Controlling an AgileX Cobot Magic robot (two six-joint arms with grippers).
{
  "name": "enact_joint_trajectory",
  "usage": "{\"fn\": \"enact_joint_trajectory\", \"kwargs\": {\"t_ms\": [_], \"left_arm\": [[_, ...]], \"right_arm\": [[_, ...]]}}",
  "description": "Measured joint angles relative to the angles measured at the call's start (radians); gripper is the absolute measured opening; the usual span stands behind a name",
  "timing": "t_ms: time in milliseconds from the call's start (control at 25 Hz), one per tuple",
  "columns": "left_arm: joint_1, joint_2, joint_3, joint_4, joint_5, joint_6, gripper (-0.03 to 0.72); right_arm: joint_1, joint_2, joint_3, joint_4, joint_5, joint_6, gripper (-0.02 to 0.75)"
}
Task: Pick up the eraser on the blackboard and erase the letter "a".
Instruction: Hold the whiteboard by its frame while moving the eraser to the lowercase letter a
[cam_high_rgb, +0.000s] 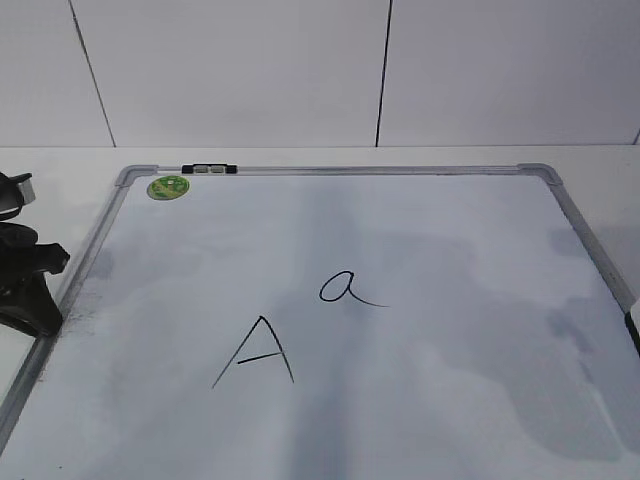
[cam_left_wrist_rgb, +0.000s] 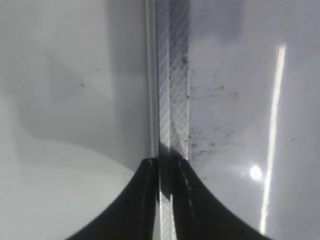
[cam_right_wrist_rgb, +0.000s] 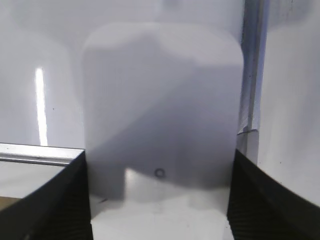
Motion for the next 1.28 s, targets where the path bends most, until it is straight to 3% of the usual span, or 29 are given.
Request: {"fn": "enact_joint_trajectory", "kwargs": {"t_ms": [280, 840, 1280], "left_arm": [[0.0, 0.0, 0.0, 0.0, 0.001, 0.0, 0.069], [0.0, 0.0, 0.0, 0.0, 0.002, 0.0, 0.064], [0.0, 0.0, 0.0, 0.0, 0.002, 0.0, 0.054]], "right_arm": [[0.0, 0.0, 0.0, 0.048, -0.017, 0.005, 0.561], [0.004, 0.076, -0.073, 0.038, -0.015, -0.015, 0.561], [0.162, 0.299, -0.244, 0.024, -0.025, -0.019, 0.561]]}}
